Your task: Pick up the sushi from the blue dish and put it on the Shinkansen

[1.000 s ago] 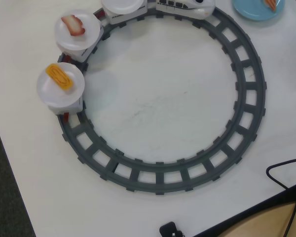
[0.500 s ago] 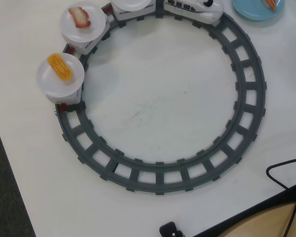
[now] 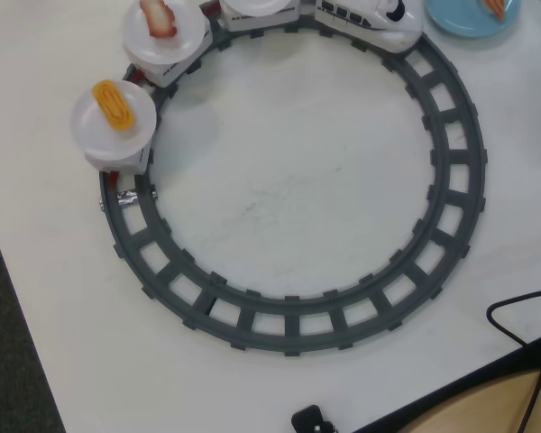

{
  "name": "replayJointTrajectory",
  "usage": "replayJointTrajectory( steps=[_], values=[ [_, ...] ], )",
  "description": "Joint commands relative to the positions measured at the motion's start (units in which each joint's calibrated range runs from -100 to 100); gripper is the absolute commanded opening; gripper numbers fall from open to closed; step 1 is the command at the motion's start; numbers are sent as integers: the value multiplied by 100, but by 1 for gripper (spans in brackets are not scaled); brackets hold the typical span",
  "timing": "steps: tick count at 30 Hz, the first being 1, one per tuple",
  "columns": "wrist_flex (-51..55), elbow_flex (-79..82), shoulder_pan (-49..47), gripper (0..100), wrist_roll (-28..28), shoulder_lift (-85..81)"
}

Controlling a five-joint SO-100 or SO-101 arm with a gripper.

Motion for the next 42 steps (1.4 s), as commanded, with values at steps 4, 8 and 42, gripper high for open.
replayJointTrajectory(
  steps=[4,8,42],
  values=[
    [129,-564,211,30,592,-27],
    [796,-1570,193,30,576,65],
    [-581,-8967,211,30,3423,10287]
  ],
)
